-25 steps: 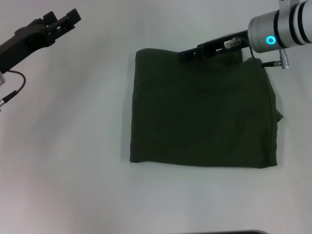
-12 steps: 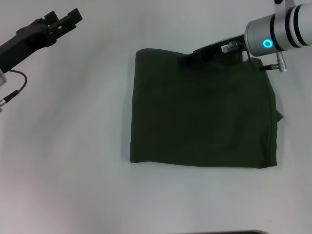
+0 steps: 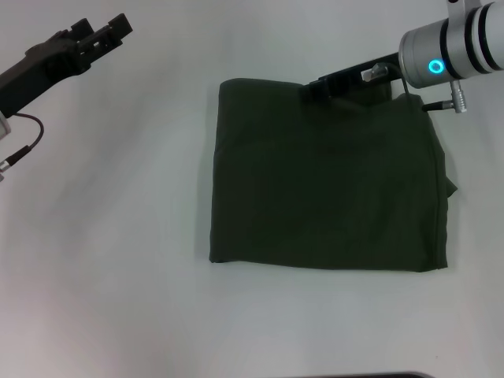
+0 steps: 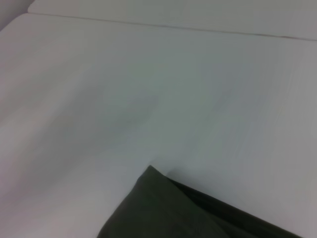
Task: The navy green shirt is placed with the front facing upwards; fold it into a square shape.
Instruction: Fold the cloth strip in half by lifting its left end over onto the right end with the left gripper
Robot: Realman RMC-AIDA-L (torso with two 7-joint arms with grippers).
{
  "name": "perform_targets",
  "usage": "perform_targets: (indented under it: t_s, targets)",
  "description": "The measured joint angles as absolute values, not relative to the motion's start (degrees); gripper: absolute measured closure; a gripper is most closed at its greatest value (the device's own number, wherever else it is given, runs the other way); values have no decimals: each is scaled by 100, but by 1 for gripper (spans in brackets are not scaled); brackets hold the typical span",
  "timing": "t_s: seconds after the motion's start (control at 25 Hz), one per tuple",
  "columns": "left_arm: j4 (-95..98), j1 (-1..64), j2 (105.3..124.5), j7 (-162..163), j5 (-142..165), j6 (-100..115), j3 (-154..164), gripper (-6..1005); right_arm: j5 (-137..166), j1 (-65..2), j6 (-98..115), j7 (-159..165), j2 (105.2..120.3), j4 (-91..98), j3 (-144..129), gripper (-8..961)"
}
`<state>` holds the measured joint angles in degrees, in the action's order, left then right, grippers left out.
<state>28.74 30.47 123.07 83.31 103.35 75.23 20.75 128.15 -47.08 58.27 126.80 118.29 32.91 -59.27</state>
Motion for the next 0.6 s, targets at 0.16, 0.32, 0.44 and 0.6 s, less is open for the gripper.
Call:
perform_targets:
  t_s: [0.16,0.32,0.44,0.6]
  targets:
    - [2874,3053,12313,8321,10335,7517,2079,51,12814,-4720,5834,12658,11831,3288,-5924,795]
    - [2874,3054,12320,8318,10335,7508,2079,51,12806,-4726,5789,12658,11845,3287,-5908,894]
    - [2874,3053,12322,8317,10335,7506,2074,51,12795,-4729,5743,12678,11853,3310,-5875,917]
    - [2874,3060,12327,8315,10335,7505,2080,51,12783,-4742,5640,12682,11861,3329,-5870,913]
